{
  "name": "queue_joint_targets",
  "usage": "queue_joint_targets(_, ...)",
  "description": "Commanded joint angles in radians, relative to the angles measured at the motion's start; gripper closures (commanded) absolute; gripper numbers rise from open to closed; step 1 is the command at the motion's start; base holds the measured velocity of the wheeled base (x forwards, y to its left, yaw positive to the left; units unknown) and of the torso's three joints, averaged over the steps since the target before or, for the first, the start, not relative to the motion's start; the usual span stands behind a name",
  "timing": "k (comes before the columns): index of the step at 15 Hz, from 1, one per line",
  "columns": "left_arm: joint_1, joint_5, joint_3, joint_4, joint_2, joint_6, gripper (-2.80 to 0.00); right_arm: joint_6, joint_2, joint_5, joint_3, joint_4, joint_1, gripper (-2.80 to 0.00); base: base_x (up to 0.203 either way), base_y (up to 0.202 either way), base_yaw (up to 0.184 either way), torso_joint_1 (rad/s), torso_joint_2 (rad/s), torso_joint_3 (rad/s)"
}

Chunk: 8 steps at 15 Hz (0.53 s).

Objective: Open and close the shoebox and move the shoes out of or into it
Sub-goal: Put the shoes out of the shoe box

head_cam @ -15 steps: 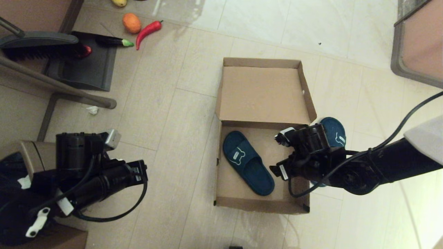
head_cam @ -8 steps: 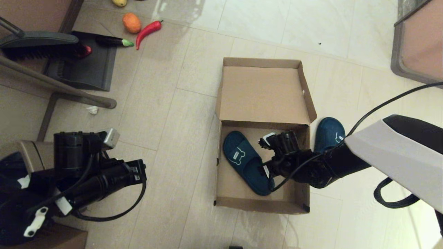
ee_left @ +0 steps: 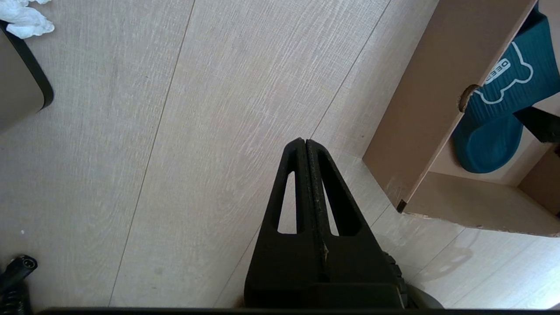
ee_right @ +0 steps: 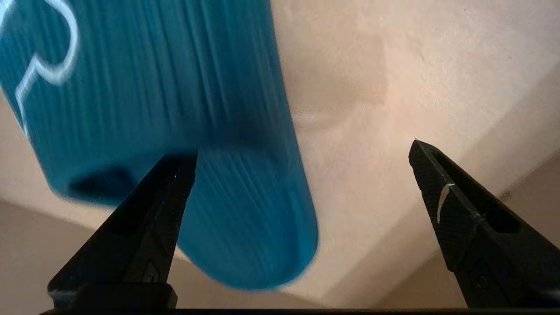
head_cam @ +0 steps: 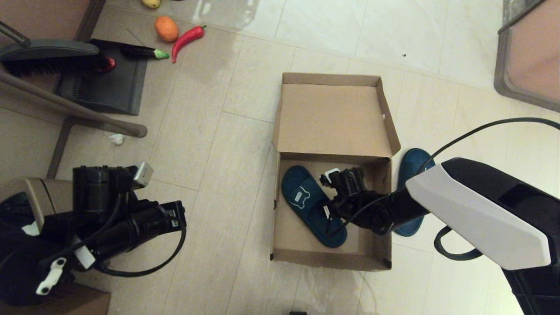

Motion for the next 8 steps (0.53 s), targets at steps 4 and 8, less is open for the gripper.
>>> queue_joint_targets(4,0.004,0.001,0.003,-0.004,0.009,-0.004,0.00,0.028,0.053,0.007,-0.059,-0.005,0.002,-2.80,0.000,0.000,0.000,0.000,0.00,0.000)
queue_joint_targets(8,0.004,0.000,0.003,-0.003,0.019,-0.002,0.00,0.038,0.052,0.014,-0.063,-0.005,0.006,0.00,0.000,0.000,0.000,0.000,0.00,0.000)
